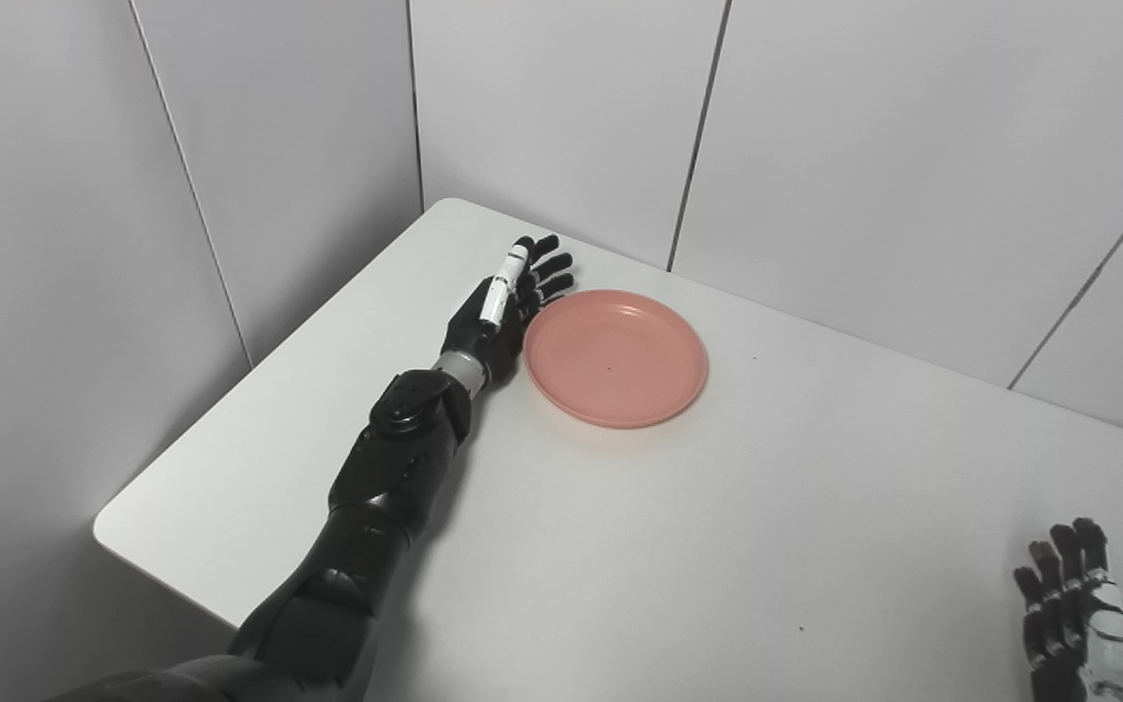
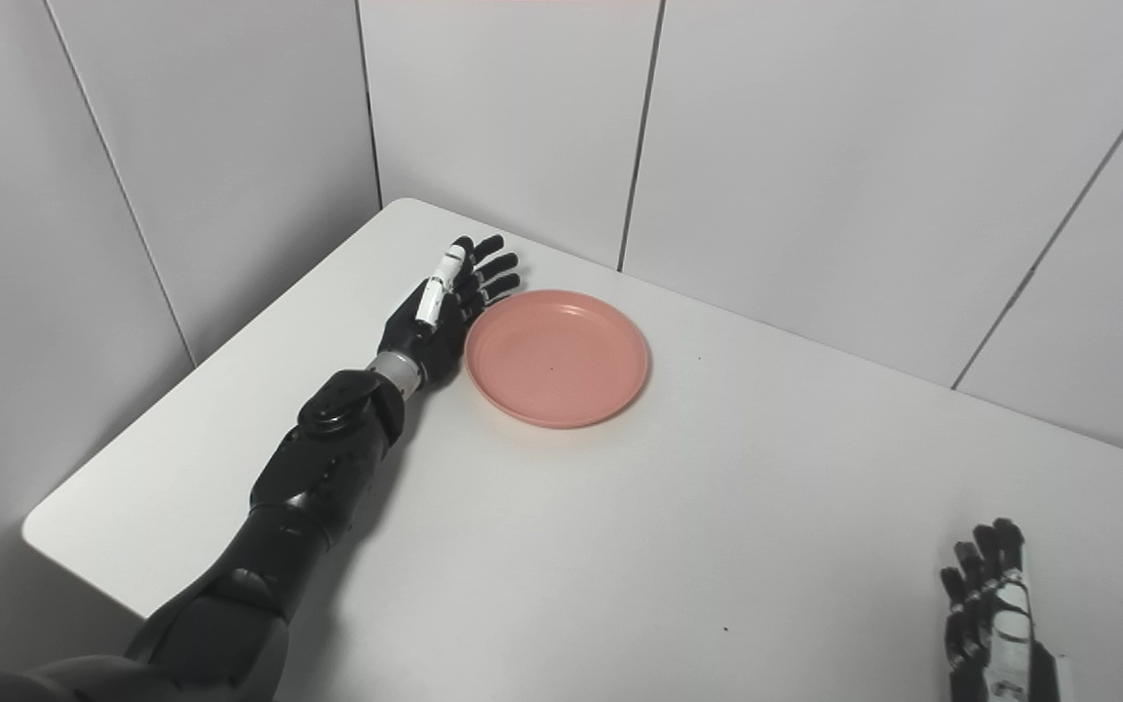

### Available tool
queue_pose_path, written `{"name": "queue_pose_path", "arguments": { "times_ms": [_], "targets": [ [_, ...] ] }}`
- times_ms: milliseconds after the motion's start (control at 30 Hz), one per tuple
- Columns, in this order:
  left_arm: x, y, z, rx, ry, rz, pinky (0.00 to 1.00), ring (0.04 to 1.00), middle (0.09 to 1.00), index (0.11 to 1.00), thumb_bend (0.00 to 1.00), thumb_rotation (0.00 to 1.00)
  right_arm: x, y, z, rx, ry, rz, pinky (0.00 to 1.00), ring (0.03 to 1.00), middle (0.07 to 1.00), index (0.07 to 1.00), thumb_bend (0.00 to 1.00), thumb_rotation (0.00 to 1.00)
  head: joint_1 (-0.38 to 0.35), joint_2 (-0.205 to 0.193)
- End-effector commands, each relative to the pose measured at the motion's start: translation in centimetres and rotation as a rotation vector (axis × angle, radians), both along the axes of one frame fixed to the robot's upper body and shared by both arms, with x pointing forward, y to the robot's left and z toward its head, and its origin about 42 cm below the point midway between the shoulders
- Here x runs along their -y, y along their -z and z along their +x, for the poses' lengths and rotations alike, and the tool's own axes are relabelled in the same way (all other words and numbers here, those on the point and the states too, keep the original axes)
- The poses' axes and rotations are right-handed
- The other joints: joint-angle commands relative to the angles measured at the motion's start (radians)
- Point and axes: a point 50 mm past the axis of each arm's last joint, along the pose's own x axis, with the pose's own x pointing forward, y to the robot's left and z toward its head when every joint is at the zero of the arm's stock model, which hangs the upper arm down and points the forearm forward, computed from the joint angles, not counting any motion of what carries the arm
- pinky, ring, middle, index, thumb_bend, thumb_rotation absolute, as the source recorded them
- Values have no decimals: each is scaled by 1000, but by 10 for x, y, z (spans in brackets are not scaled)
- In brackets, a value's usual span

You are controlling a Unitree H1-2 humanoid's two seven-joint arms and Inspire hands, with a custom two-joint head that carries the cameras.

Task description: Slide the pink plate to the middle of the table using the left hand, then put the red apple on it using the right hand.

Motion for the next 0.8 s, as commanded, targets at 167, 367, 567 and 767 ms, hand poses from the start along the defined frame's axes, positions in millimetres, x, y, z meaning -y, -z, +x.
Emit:
{"name": "queue_pose_path", "arguments": {
  "times_ms": [167,367,567,767],
  "targets": [
    [22,22,-12,-85,64,-16,909,902,900,883,346,1000,0,41,-26,-126,16,23,1000,992,1000,1000,219,1000,-15,8],
    [34,28,-19,-88,95,-15,909,903,901,887,354,1000,-2,42,-26,-132,20,37,1000,990,1000,1000,213,1000,-27,16],
    [48,31,-26,-90,110,-24,895,891,888,877,352,1000,-4,41,-26,-133,22,30,1000,989,999,1000,213,1000,-47,21],
    [63,38,-30,-85,143,-47,902,889,888,879,357,1000,-5,41,-26,-130,28,26,1000,982,992,1000,221,1000,-54,25]
  ]
}}
